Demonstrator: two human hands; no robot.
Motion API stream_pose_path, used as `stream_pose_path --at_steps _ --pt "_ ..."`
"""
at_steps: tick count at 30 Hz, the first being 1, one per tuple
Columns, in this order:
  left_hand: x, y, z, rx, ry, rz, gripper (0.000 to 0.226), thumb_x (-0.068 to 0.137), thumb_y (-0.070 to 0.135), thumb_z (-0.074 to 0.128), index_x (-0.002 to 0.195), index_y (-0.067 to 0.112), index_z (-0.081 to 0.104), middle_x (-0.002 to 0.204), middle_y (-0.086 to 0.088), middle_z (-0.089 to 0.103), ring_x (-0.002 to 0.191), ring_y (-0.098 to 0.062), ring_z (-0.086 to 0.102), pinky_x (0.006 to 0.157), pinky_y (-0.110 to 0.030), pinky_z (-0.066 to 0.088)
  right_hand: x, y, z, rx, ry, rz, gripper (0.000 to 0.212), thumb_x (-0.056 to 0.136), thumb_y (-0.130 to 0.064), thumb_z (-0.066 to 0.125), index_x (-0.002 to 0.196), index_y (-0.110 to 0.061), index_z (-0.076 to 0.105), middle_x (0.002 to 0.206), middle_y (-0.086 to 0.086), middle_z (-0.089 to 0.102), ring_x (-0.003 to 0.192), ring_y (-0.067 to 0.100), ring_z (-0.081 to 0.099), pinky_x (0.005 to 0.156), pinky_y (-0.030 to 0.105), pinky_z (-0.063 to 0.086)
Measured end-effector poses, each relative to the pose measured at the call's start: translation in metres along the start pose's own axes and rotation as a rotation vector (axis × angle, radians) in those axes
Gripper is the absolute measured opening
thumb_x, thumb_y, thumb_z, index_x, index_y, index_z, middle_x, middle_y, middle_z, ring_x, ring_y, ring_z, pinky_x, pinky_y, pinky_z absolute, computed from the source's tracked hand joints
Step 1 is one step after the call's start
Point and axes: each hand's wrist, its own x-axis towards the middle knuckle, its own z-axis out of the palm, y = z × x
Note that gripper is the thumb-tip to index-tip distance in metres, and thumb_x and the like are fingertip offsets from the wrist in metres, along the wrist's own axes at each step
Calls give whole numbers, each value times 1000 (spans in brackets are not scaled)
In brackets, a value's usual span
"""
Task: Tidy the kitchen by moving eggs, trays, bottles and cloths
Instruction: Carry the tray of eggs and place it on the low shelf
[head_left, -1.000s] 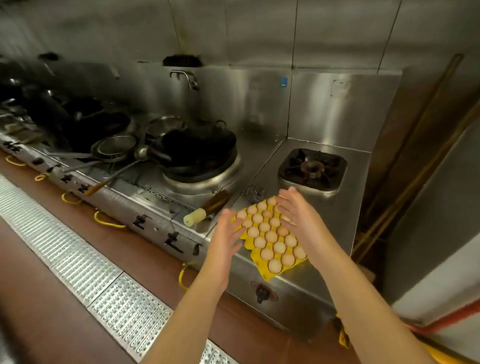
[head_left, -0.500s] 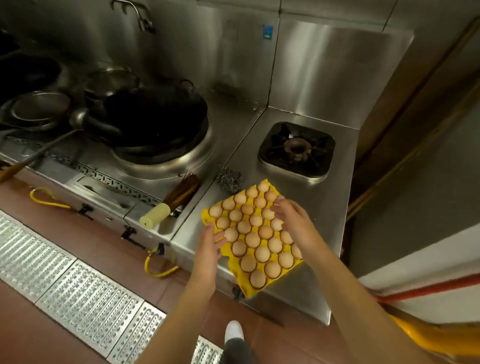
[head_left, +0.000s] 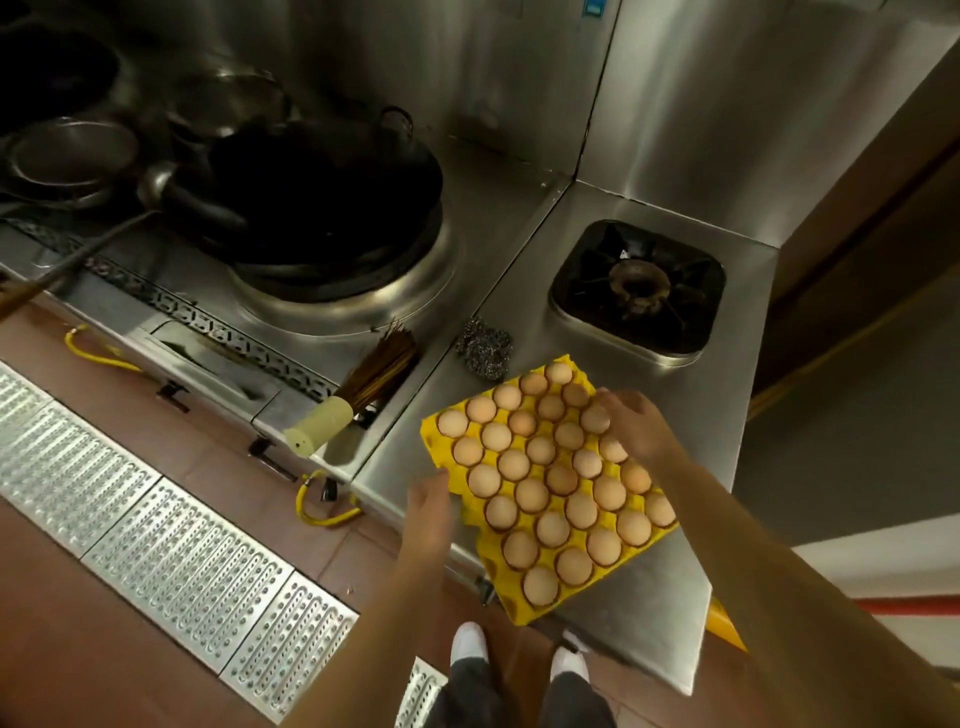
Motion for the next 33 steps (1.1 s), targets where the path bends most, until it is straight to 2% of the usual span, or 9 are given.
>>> stream_pose_path --at_steps 2,5,8,12,16,23,27,29,33 --pt "-14 6 3 -18 -17 -43 59 87 61 47 128 21 59 139 -11 53 124 -33 54 102 -56 47 15 12 -2 -71 -17 37 51 99 -45 46 123 -2 62 120 20 65 108 35 61 92 46 49" --pt "-17 0 6 -26 -25 -48 40 89 56 47 109 24 59 133 -13 56 122 -34 54 104 -57 45 31 30 -5 -100 -19 102 47 101 -41 45 127 -5 61 125 18 63 106 29 58 93 41 45" --pt "-14 -5 11 -115 33 -99 45 99 43 50 127 9 56 129 -14 58 117 -35 56 107 -56 43 37 40 -9 -105 -14 94 43 104 -34 43 130 -4 58 128 19 60 112 32 56 96 42 43" --pt "-10 -5 17 -120 44 -105 29 101 44 48 111 19 59 124 -12 61 112 -32 60 91 -50 53 41 50 -14 -109 -15 101 40 103 -30 47 131 -5 58 131 20 59 114 33 55 97 41 42" --pt "-3 -6 20 -138 49 -162 45 99 48 49 128 15 58 126 -13 61 113 -36 62 72 -39 53 48 57 -18 -116 -28 127 42 102 -31 48 133 -4 58 131 17 59 119 32 54 90 31 38" --pt "8 1 10 -189 77 -219 34 97 35 60 109 4 63 97 -15 62 83 -31 62 73 -40 52 64 60 -22 -48 -57 191 41 101 -29 51 129 0 59 129 20 59 111 30 55 94 38 43" --pt "12 4 6 -194 108 -185 22 95 24 63 105 4 63 85 -11 60 76 -27 59 64 -35 51 64 78 -21 32 -71 214 35 98 -20 59 122 4 64 98 14 63 77 15 54 63 22 48" --pt "15 1 3 -189 104 -180 19 93 20 65 104 4 64 84 -11 60 77 -26 59 63 -34 52 61 85 -20 101 -76 195 31 98 -18 59 121 3 65 99 13 64 78 15 54 54 15 45" --pt "22 -7 0 -179 80 -193 11 90 12 67 97 3 68 78 -15 59 71 -28 58 70 -39 55 61 90 -20 198 -133 151 33 96 -25 62 122 -5 66 120 10 67 108 23 62 83 30 51"
